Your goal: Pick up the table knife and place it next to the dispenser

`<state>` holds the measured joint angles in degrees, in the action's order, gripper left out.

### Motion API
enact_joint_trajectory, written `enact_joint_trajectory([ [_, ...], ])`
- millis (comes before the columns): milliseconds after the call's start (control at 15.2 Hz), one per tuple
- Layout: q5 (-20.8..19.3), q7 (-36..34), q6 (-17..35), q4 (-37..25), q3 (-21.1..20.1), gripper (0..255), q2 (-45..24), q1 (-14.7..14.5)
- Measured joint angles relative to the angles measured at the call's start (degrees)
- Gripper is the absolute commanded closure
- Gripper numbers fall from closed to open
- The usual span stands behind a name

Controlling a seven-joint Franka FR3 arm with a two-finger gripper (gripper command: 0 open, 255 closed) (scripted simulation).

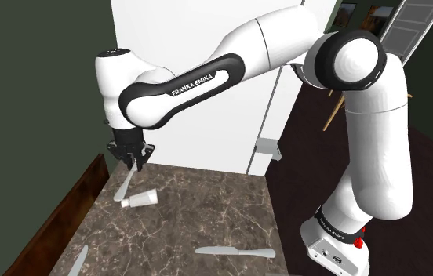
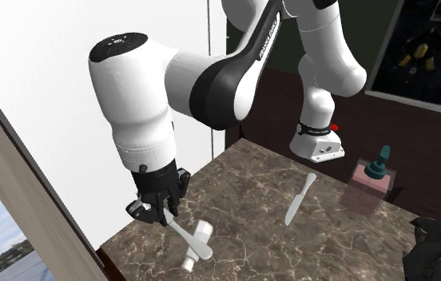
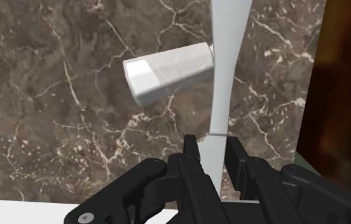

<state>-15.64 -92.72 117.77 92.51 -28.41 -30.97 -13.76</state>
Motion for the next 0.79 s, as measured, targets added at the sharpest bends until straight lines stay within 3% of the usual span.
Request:
enact_joint_trajectory([
  [792, 1.91, 1.23, -7.40, -4.56, -1.09, 255, 3.20, 0.35],
])
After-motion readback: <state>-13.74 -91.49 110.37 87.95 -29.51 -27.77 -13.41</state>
